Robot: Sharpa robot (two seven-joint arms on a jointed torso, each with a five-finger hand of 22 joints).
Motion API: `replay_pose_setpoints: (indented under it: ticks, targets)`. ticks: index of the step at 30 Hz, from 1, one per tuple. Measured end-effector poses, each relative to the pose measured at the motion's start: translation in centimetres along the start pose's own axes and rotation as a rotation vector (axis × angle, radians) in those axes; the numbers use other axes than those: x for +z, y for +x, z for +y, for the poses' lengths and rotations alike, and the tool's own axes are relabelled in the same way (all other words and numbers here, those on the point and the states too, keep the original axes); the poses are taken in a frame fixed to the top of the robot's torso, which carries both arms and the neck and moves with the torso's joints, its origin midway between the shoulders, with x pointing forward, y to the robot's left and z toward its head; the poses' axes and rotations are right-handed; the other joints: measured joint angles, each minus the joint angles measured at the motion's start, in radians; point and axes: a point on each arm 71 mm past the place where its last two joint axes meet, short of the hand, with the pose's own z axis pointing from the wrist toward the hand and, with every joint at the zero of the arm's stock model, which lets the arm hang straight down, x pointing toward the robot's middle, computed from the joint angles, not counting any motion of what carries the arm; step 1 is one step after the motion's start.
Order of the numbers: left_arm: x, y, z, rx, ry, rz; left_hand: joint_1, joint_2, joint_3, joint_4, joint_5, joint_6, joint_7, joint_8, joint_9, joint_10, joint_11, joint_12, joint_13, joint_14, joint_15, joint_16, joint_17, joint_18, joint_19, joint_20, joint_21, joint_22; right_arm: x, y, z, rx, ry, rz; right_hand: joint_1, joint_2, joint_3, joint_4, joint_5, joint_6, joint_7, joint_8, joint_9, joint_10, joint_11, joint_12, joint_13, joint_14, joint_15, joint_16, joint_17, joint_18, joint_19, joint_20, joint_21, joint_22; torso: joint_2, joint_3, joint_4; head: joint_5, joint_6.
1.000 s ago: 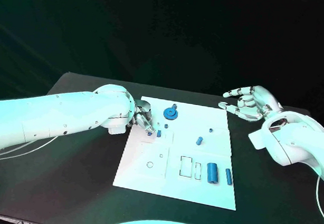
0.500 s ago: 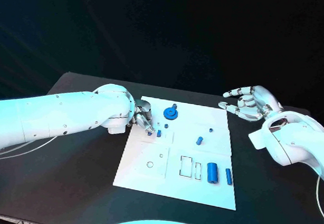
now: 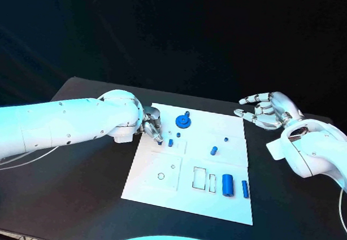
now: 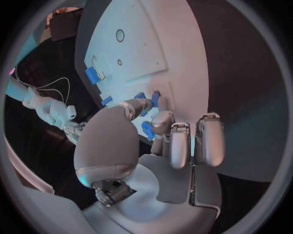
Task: Assemble the parts on the task board
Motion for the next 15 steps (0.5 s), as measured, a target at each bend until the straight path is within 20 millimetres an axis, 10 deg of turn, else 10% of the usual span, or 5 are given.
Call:
replay_pose_setpoints:
  ticks: [15]
  targets:
    - [-0.08,0.08,0.09,0.01,-0.003,0.002,0.0,0.0,0.0,0.0,0.0,0.002,-0.002,0.002,0.0,0.001,-0.001,0.006,0.008,0.0,0.0,0.0,0.0,0.0,0.0,0.0,0.004,0.0,-0.01,-0.01,0.0,0.0,0.0,0.0,0.0,0.0,0.0,0.0,0.0,0.0,0.0,0.0,0.0,0.0,0.0,0.0,0.001,0.0,0.0,0.0,0.0,0.0,0.0,0.0,0.0,0.0,0.0,0.0001,-0.0002,0.001,-0.003]
